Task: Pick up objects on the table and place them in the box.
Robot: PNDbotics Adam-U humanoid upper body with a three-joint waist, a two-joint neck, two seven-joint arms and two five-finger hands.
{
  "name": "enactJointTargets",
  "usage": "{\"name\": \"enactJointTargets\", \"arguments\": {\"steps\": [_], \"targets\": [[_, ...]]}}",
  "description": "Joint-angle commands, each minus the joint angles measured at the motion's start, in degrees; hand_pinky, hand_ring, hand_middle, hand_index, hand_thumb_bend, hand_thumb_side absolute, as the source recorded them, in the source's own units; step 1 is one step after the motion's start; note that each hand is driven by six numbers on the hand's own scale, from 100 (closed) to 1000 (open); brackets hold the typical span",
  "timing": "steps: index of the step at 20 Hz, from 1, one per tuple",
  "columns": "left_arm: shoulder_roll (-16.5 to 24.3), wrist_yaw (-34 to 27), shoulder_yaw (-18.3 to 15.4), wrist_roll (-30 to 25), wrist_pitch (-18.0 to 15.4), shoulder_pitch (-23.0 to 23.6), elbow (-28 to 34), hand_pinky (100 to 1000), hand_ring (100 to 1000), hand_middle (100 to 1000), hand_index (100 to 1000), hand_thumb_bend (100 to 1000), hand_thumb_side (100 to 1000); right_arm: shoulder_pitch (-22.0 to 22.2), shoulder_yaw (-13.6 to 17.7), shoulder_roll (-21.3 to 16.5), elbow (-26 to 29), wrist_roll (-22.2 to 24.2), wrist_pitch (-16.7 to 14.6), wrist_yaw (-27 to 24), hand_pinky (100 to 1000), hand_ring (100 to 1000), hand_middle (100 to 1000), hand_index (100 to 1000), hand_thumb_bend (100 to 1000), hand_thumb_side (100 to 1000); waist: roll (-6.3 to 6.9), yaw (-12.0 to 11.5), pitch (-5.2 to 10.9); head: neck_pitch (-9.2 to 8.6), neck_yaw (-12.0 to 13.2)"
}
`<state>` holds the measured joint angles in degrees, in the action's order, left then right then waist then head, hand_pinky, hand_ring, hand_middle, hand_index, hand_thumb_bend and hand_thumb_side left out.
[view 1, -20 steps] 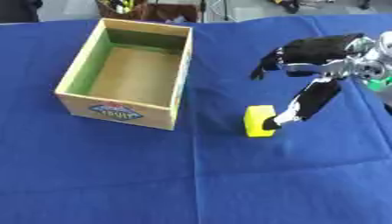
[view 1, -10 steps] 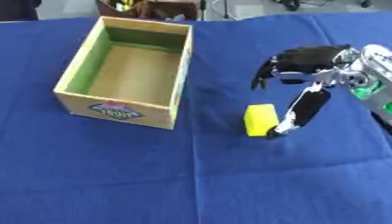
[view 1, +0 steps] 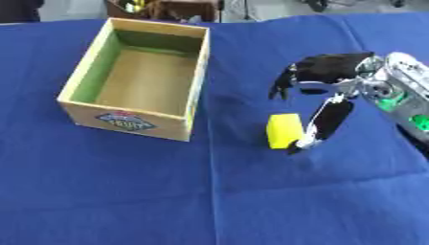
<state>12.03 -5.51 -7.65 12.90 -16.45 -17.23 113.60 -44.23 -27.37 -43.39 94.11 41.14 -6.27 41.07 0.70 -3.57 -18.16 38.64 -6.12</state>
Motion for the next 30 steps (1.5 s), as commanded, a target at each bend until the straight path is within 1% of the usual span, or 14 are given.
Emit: {"name": "enactJointTargets", "arguments": {"steps": [1, 8, 13, 14, 16, 19, 22, 24, 28, 30], "targets": [[0.54, -0.07, 0.15, -0.21, -0.13, -0.73, 0.99, 484, 590, 653, 756, 163, 1000, -0.38, 0.84, -0.28, -0.97, -0.41, -0.77, 1.02, 760, 836, 617, 840, 688, 575, 0.05, -0.03, 0.86, -0.73, -0.12], [0.49, -0.08, 0.13, -0.33, -0.16, -0.75, 0.99, 484, 591, 653, 755, 162, 1000, 0.51, 1.24, 0.51, -3.65, -1.25, -1.87, 2.88, 761, 838, 613, 823, 657, 557, 0.11, -0.03, 0.79, -0.86, -0.26], [0.48, -0.13, 0.15, -0.38, -0.15, -0.73, 0.99, 484, 591, 653, 755, 162, 1000, 0.7, 1.38, 0.78, -4.39, -1.82, -2.26, 3.46, 759, 837, 601, 798, 600, 580, 0.17, 0.09, 0.79, -0.97, -0.44], [0.48, -0.14, 0.18, -0.41, -0.15, -0.74, 0.99, 484, 591, 654, 755, 162, 1000, 0.68, 1.41, 0.81, -4.43, -2.01, -2.29, 3.48, 757, 836, 591, 783, 568, 591, 0.17, 0.12, 0.79, -1.02, -0.46], [0.47, -0.15, 0.22, -0.49, -0.14, -0.77, 0.99, 484, 591, 654, 755, 162, 1000, 0.67, 1.52, 0.86, -4.43, -2.57, -2.25, 3.45, 752, 832, 578, 758, 539, 616, 0.16, 0.16, 0.76, -1.05, -0.49], [0.45, -0.17, 0.2, -0.52, -0.15, -0.79, 0.99, 484, 591, 654, 755, 161, 1000, 0.74, 1.55, 1.0, -4.45, -3.45, -2.19, 3.55, 747, 827, 557, 727, 522, 618, 0.16, 0.14, 0.71, -1.06, -0.51], [0.39, -0.19, 0.2, -0.53, -0.13, -0.8, 0.99, 484, 591, 654, 754, 161, 1000, 0.79, 1.6, 1.44, -4.76, -4.14, -2.05, 3.53, 735, 816, 532, 708, 473, 634, 0.21, 0.1, 0.66, -1.13, -0.57], [0.37, -0.19, 0.22, -0.56, -0.13, -0.82, 0.99, 484, 591, 654, 754, 161, 1000, 0.79, 1.63, 1.68, -5.04, -4.66, -1.94, 3.55, 733, 813, 525, 701, 450, 621, 0.26, 0.09, 0.62, -1.15, -0.64], [0.37, -0.24, 0.22, -0.6, -0.19, -0.87, 0.99, 484, 591, 654, 754, 162, 1000, 0.87, 1.47, 1.93, -5.67, -4.53, -2.18, 3.9, 732, 810, 517, 694, 440, 561, 0.32, 0.04, 0.61, -1.1, -0.74], [0.36, -0.31, 0.25, -0.64, -0.17, -0.88, 0.99, 484, 592, 654, 754, 160, 1000, 0.93, 1.45, 2.04, -5.97, -4.18, -2.32, 3.93, 727, 804, 511, 688, 403, 548, 0.34, 0.0, 0.62, -1.14, -0.77]]}}
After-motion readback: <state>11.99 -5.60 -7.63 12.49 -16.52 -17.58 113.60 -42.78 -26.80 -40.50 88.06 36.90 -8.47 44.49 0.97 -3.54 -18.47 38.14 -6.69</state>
